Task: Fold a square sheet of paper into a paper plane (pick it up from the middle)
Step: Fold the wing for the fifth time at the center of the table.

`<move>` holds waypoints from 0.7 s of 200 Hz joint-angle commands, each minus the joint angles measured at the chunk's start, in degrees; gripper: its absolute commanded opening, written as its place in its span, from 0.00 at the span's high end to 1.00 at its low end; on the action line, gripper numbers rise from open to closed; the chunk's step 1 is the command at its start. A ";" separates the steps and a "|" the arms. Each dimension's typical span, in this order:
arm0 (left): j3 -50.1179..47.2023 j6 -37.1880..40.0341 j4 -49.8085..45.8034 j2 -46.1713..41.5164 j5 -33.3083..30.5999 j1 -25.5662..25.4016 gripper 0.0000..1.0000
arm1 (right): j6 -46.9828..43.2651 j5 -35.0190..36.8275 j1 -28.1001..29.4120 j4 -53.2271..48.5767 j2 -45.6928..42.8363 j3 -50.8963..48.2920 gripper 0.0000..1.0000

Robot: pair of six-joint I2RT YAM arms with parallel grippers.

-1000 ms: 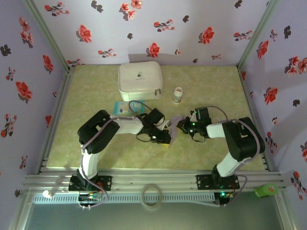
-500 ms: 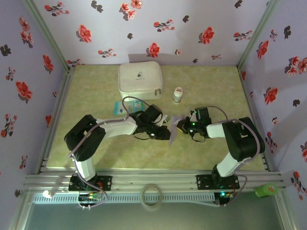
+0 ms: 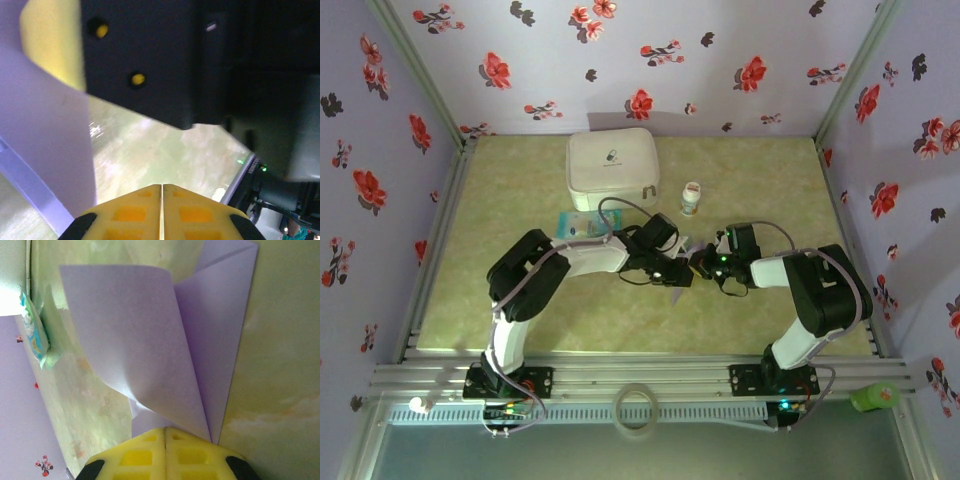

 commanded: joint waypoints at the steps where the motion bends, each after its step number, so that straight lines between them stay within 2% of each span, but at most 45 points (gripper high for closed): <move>1: 1.34 1.64 -2.54 1.08 -0.65 -0.27 0.90 | -1.89 6.21 -0.29 -8.10 1.48 -1.50 0.94; 140: -3.61 3.18 -5.00 0.80 -2.45 -1.13 0.90 | -2.32 6.53 -0.26 -8.71 2.00 -1.46 0.94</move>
